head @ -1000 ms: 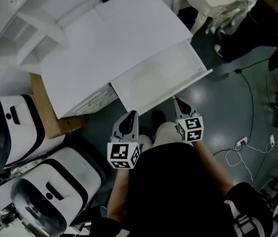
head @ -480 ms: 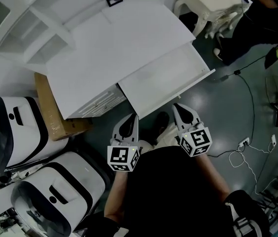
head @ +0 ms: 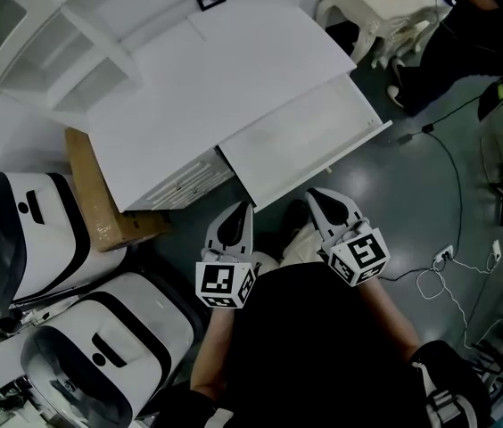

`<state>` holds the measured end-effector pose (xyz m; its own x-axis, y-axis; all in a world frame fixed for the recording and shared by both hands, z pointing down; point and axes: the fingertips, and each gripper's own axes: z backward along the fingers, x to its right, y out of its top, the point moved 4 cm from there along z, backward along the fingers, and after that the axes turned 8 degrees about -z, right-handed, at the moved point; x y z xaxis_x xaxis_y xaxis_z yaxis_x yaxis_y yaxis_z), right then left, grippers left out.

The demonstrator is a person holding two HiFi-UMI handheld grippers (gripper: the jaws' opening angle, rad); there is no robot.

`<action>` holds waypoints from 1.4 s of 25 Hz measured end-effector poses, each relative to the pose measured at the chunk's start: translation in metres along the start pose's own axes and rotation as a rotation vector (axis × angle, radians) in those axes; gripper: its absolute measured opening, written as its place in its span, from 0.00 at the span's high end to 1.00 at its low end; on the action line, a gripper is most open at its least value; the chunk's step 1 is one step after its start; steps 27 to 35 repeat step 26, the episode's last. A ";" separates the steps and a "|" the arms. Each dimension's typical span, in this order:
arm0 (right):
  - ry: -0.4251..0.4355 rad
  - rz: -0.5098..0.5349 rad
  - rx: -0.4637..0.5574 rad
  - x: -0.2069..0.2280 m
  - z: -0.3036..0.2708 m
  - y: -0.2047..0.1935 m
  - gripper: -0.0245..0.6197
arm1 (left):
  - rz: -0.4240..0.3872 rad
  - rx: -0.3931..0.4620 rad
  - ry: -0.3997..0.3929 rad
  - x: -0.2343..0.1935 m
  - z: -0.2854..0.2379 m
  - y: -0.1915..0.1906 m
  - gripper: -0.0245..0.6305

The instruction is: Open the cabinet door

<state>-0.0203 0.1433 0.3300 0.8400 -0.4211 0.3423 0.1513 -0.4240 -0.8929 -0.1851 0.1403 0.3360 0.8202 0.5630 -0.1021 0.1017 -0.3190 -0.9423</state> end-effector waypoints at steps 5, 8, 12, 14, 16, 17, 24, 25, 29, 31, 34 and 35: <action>0.031 0.011 0.000 -0.010 0.000 0.002 0.94 | 0.007 0.000 -0.006 0.003 0.005 -0.003 0.92; 0.037 0.010 0.006 -0.014 0.001 0.003 0.94 | 0.003 0.001 -0.010 0.003 0.008 -0.003 0.92; 0.046 0.000 0.005 -0.017 0.003 0.003 0.94 | -0.001 0.015 -0.023 0.005 0.009 0.000 0.92; 0.050 0.004 -0.001 -0.019 0.003 0.001 0.94 | -0.005 0.013 -0.022 0.005 0.009 0.000 0.92; 0.053 0.009 -0.006 -0.021 0.003 -0.001 0.94 | -0.006 0.011 -0.019 0.004 0.010 0.000 0.92; 0.054 0.011 -0.007 -0.022 0.003 -0.001 0.94 | -0.006 0.011 -0.017 0.003 0.010 0.000 0.92; 0.059 0.019 -0.018 -0.024 -0.001 -0.003 0.94 | -0.004 -0.001 -0.005 -0.002 0.013 -0.003 0.92; 0.058 0.019 -0.018 -0.024 -0.002 -0.003 0.94 | -0.005 -0.002 -0.004 -0.002 0.014 -0.004 0.92; 0.056 0.019 -0.019 -0.024 -0.002 -0.003 0.94 | -0.005 -0.003 -0.002 -0.003 0.014 -0.004 0.92; 0.056 0.019 -0.019 -0.024 -0.002 -0.003 0.94 | -0.005 -0.003 -0.002 -0.003 0.014 -0.004 0.92; 0.056 0.019 -0.019 -0.024 -0.002 -0.003 0.94 | -0.005 -0.003 -0.002 -0.003 0.014 -0.004 0.92; 0.056 0.019 -0.019 -0.024 -0.002 -0.003 0.94 | -0.005 -0.003 -0.002 -0.003 0.014 -0.004 0.92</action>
